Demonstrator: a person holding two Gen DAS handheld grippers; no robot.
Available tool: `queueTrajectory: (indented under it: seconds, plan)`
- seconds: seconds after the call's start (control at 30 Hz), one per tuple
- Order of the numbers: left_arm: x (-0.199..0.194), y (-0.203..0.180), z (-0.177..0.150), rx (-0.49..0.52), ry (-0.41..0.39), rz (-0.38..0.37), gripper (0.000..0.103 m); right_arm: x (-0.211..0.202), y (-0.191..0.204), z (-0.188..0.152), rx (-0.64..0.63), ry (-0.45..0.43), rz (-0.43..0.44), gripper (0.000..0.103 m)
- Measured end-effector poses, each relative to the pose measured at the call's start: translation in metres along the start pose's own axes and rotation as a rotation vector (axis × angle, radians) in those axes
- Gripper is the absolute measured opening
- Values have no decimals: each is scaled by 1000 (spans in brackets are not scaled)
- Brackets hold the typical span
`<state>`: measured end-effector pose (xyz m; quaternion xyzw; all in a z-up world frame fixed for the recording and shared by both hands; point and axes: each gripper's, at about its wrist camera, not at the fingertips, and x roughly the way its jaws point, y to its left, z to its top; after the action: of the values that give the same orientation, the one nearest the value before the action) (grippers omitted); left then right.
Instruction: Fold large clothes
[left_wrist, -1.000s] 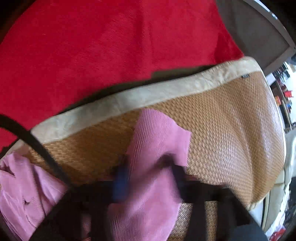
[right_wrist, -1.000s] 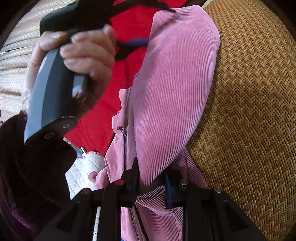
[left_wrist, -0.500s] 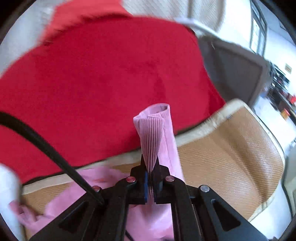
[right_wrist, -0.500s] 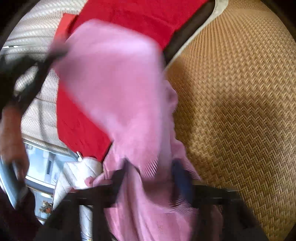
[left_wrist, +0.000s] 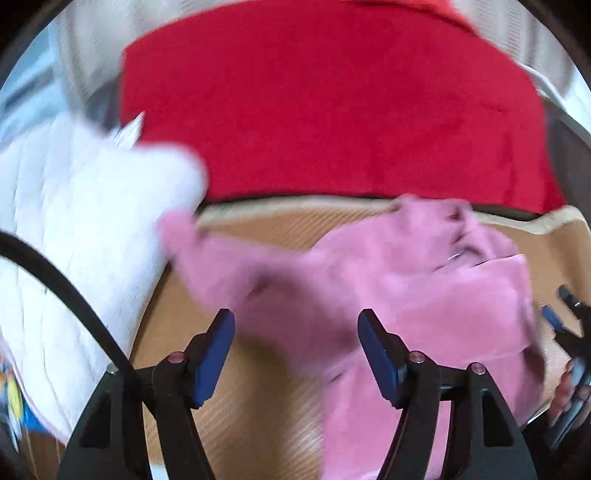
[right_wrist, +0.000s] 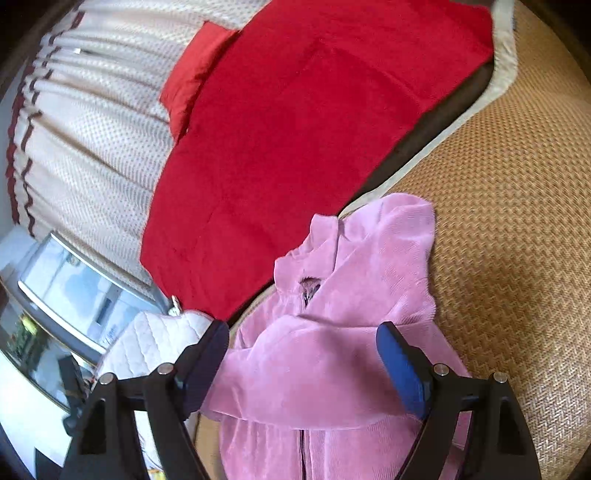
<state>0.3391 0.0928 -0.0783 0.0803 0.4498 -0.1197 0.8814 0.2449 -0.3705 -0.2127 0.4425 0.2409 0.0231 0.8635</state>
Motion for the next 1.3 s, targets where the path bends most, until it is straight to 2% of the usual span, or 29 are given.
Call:
queueTrajectory:
  seconds: [0.03, 0.1, 0.17, 0.23, 0.3, 0.4, 0.47, 0.57, 0.63, 0.87, 1.07, 1.1, 1.13, 1.17, 1.2, 1.23, 1.3]
  plan:
    - [3, 12, -8, -36, 5, 6, 70, 4, 5, -1, -14, 14, -4, 83]
    - [6, 42, -20, -122, -1, 30, 70, 17, 11, -4, -33, 61, 6, 75]
    - [8, 63, -19, -198, -15, 56, 70, 33, 17, -12, -76, 102, -4, 68]
    - [16, 85, -23, -290, -9, 83, 70, 52, 19, -29, -120, 183, -37, 67]
    - [27, 100, -21, -364, 6, 80, 70, 74, 15, -40, -109, 273, -76, 65]
    - [41, 119, -22, -498, 32, 39, 71, 77, 27, -39, -147, 263, -92, 65]
    - [54, 130, -19, -585, 39, -2, 72, 73, 35, -41, -166, 251, -70, 65]
    - [77, 138, -6, -679, 39, -21, 73, 75, 39, -46, -202, 244, -90, 65]
    - [93, 137, 4, -694, 32, -11, 73, 84, 35, -47, -193, 278, -120, 65]
    - [139, 134, 51, -676, 38, 28, 74, 86, 29, -45, -172, 292, -83, 65]
    - [155, 128, 69, -674, -18, -34, 74, 84, 34, -52, -265, 286, -100, 65]
    - [157, 125, 74, -662, -19, -28, 61, 84, 34, -53, -273, 285, -101, 65]
    - [162, 123, 75, -641, -18, -23, 30, 85, 34, -53, -275, 285, -100, 65]
    - [166, 120, 79, -606, 6, -5, 15, 85, 34, -53, -271, 286, -97, 65]
    - [169, 117, 82, -568, 38, 29, 7, 85, 33, -52, -264, 288, -93, 65]
    - [166, 115, 83, -550, 38, 59, 6, 86, 32, -51, -257, 289, -89, 65]
    - [150, 113, 86, -512, -13, 98, 6, 85, 30, -49, -237, 292, -78, 65]
